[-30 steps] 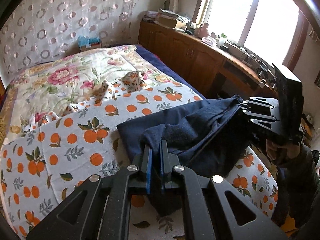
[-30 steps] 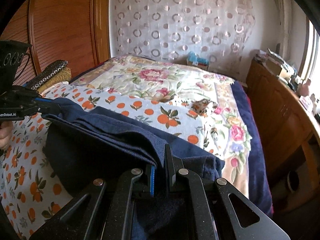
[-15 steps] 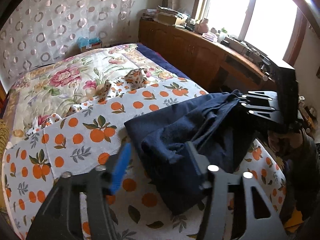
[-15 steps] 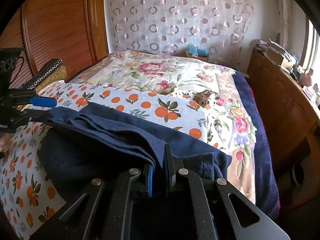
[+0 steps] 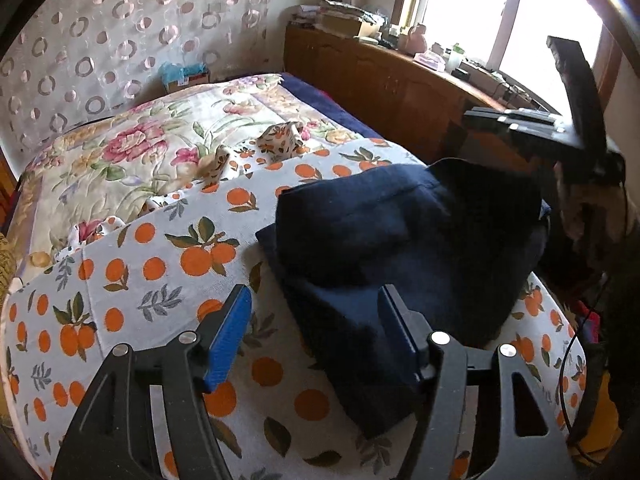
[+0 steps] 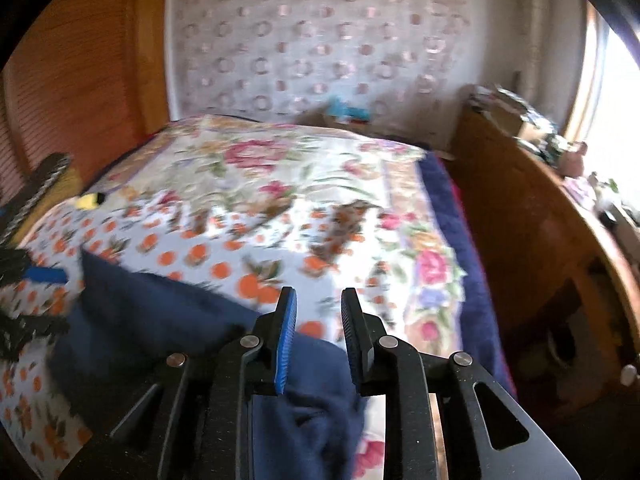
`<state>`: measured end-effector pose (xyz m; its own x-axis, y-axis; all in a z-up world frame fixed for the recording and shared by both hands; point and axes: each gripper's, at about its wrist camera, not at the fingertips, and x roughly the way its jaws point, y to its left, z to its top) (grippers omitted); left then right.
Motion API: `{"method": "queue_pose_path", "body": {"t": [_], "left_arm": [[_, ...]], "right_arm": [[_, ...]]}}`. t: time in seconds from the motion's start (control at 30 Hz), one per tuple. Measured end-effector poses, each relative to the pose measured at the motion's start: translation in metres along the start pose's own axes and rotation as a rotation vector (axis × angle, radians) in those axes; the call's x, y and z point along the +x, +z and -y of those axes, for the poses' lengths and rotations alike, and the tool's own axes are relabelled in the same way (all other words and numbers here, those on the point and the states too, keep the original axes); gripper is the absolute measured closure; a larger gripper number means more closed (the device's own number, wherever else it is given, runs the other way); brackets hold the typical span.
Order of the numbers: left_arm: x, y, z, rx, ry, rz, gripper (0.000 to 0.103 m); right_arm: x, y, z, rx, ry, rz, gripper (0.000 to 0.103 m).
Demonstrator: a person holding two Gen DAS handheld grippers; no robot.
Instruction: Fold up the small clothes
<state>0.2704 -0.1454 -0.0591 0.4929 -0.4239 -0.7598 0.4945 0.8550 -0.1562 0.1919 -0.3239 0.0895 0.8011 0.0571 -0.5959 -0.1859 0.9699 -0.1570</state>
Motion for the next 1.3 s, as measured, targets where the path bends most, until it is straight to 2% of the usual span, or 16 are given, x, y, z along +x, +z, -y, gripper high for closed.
{"method": "queue_pose_path", "body": {"t": [0.13,0.3,0.53,0.57,0.6,0.67,0.7,0.87,0.9,0.93,0.97,1.0,1.07,1.23,1.27,1.3], "left_arm": [[0.004,0.002,0.000,-0.003,0.003,-0.002,0.037],[0.012,0.007,0.000,0.004,0.012,-0.008,0.037],[0.032,0.019,-0.010,-0.003,0.037,-0.014,0.037],[0.035,0.020,-0.012,-0.005,0.042,-0.018,0.037],[0.039,0.020,-0.013,-0.006,0.044,-0.023,0.037],[0.043,0.018,-0.014,-0.014,0.035,-0.033,0.036],[0.044,0.017,-0.014,-0.016,0.034,-0.035,0.036],[0.044,0.016,-0.015,-0.033,0.025,-0.031,0.036],[0.044,0.016,-0.016,-0.038,0.024,-0.030,0.036],[0.044,0.016,-0.016,-0.039,0.024,-0.030,0.036],[0.044,0.015,-0.016,-0.040,0.024,-0.030,0.036],[0.044,0.016,-0.016,-0.040,0.025,-0.030,0.036],[0.044,0.015,-0.016,-0.040,0.025,-0.030,0.036],[0.043,0.015,-0.018,-0.060,0.027,-0.020,0.036],[0.043,0.015,-0.019,-0.057,0.028,-0.020,0.036],[0.042,0.015,-0.018,-0.055,0.031,-0.019,0.036]], "right_arm": [[-0.020,-0.006,0.007,0.032,0.004,0.023,0.079],[-0.051,-0.038,-0.005,0.049,0.053,0.039,0.064],[-0.059,-0.075,-0.025,0.033,0.137,-0.012,0.063],[-0.061,-0.077,-0.028,0.022,0.144,-0.012,0.059],[-0.062,-0.079,-0.031,0.009,0.147,-0.011,0.050],[-0.061,-0.080,-0.036,-0.010,0.158,-0.017,0.039],[-0.060,-0.081,-0.037,-0.018,0.167,-0.024,0.037],[-0.050,-0.081,-0.040,-0.076,0.144,-0.073,0.037],[-0.048,-0.077,-0.035,-0.069,0.155,-0.072,0.044],[-0.049,-0.073,-0.031,-0.065,0.160,-0.067,0.054],[-0.048,-0.069,-0.026,-0.066,0.167,-0.067,0.080],[-0.047,-0.066,-0.022,-0.060,0.180,-0.067,0.096],[-0.047,-0.059,-0.009,-0.041,0.171,-0.047,0.097],[-0.039,-0.042,0.035,0.055,-0.008,0.004,0.097],[-0.039,-0.040,0.044,0.077,-0.035,0.012,0.093],[-0.039,-0.039,0.052,0.106,-0.042,0.009,0.076]]}}
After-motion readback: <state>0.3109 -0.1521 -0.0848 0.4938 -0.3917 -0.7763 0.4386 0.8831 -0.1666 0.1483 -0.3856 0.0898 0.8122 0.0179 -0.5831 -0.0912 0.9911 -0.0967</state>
